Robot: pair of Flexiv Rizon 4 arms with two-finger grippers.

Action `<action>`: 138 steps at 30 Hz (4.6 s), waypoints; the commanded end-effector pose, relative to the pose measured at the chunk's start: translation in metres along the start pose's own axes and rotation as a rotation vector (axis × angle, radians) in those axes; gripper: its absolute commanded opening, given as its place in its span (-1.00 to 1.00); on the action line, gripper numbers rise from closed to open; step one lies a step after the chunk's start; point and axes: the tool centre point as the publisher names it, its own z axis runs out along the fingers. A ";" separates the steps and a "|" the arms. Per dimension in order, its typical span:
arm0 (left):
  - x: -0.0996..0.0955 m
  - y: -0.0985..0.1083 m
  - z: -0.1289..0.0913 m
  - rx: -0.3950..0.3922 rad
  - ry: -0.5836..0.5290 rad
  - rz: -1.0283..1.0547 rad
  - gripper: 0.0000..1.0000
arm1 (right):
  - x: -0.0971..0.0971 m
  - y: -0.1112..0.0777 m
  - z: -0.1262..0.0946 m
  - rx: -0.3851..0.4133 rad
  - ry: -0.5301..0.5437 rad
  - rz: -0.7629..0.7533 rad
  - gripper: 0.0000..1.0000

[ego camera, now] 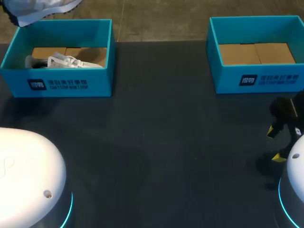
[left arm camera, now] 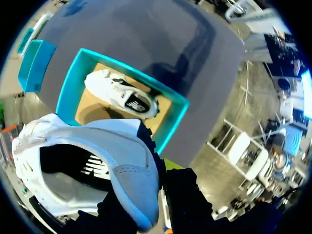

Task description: Take the shoe out of the shoebox, open the shoe tongue, remove and reinsert the insole, then place the shoe into the shoebox

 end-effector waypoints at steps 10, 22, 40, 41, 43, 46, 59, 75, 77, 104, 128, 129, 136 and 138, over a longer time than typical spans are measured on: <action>0.015 0.049 0.016 -0.056 0.016 0.086 -1.00 | 0.001 0.000 0.000 0.002 -0.002 0.001 1.00; 0.019 0.052 0.021 -0.099 0.033 0.195 -1.00 | 0.001 0.000 0.000 0.002 -0.002 0.001 1.00; -0.005 0.031 0.065 -0.123 -0.006 0.374 -1.00 | 0.001 0.000 0.000 0.002 -0.002 0.001 1.00; -0.006 0.031 0.069 -0.135 -0.007 0.379 -1.00 | 0.001 0.000 0.000 0.002 -0.002 0.001 1.00; -0.008 0.031 0.077 -0.129 -0.002 0.372 -1.00 | 0.001 0.000 0.000 0.002 -0.002 0.001 1.00; -0.011 0.032 0.091 -0.120 0.001 0.376 -1.00 | 0.001 0.000 0.000 0.002 -0.002 0.001 1.00; -0.011 0.033 0.113 -0.146 0.083 0.414 -1.00 | 0.001 0.000 0.000 0.002 -0.002 0.001 1.00; -0.025 0.038 0.133 -0.156 0.115 0.432 -1.00 | 0.001 0.000 0.000 0.002 -0.002 0.001 1.00; -0.026 0.038 0.136 -0.156 0.126 0.433 -1.00 | 0.001 0.000 0.000 0.002 -0.002 0.001 1.00; -0.067 0.043 0.187 -0.098 0.095 0.415 -1.00 | 0.001 0.000 0.000 0.002 -0.002 0.001 1.00; -0.077 0.034 0.222 0.026 0.099 0.498 -1.00 | 0.001 0.000 0.000 0.002 -0.002 0.001 1.00; -0.077 0.032 0.224 0.034 0.097 0.508 -1.00 | 0.001 0.000 0.000 0.002 -0.002 0.001 1.00; -0.076 0.028 0.235 0.072 0.091 0.530 -1.00 | 0.001 0.000 0.000 0.002 -0.002 0.001 1.00; -0.075 0.028 0.239 0.093 0.081 0.544 -1.00 | 0.001 0.000 0.000 0.002 -0.002 0.001 1.00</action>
